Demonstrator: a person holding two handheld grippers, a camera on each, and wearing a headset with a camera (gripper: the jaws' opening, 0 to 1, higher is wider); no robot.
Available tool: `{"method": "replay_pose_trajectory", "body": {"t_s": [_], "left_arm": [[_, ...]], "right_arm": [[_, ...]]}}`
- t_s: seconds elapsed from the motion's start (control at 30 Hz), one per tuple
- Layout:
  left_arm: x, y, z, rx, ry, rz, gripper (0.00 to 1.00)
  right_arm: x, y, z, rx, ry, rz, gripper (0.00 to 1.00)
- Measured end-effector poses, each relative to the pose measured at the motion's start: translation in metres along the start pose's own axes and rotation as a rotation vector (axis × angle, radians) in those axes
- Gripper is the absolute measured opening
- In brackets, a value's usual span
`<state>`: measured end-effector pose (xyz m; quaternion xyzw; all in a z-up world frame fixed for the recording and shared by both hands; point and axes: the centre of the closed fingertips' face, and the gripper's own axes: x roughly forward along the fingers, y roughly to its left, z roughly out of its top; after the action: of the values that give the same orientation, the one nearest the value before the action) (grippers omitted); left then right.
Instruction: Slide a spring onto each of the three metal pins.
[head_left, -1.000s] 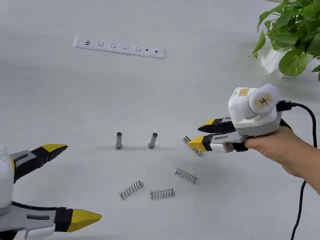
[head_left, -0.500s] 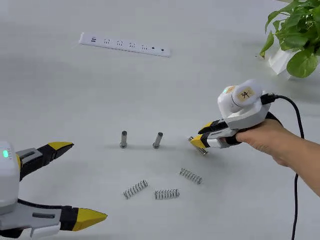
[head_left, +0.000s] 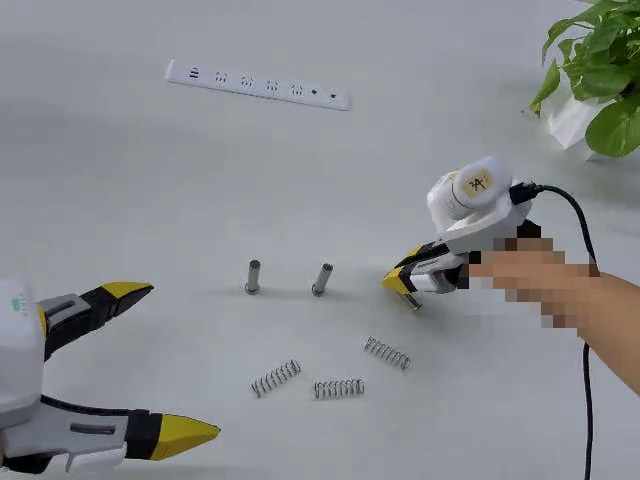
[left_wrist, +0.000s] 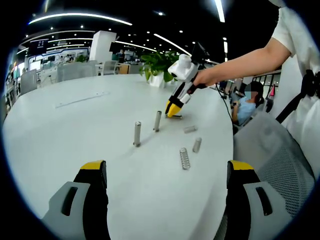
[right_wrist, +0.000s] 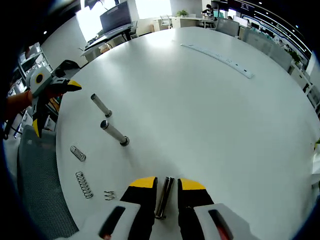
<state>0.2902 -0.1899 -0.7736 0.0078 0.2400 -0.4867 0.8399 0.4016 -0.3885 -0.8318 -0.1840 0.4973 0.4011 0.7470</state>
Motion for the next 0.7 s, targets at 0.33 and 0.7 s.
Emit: {"method": "replay_pose_trajectory", "body": {"t_s": [0.33,0.7], "left_arm": [[0.0002,0.0011,0.0002,-0.006,-0.004,0.000,0.99],[0.0010,0.0012,0.0007,-0.007,-0.005,-0.001,0.99]], "right_arm": [[0.0031,-0.0015,-0.0030,-0.011,0.040,-0.001,0.08],[0.0051,-0.0014,-0.0054,-0.015,0.063,0.001,0.06]]}}
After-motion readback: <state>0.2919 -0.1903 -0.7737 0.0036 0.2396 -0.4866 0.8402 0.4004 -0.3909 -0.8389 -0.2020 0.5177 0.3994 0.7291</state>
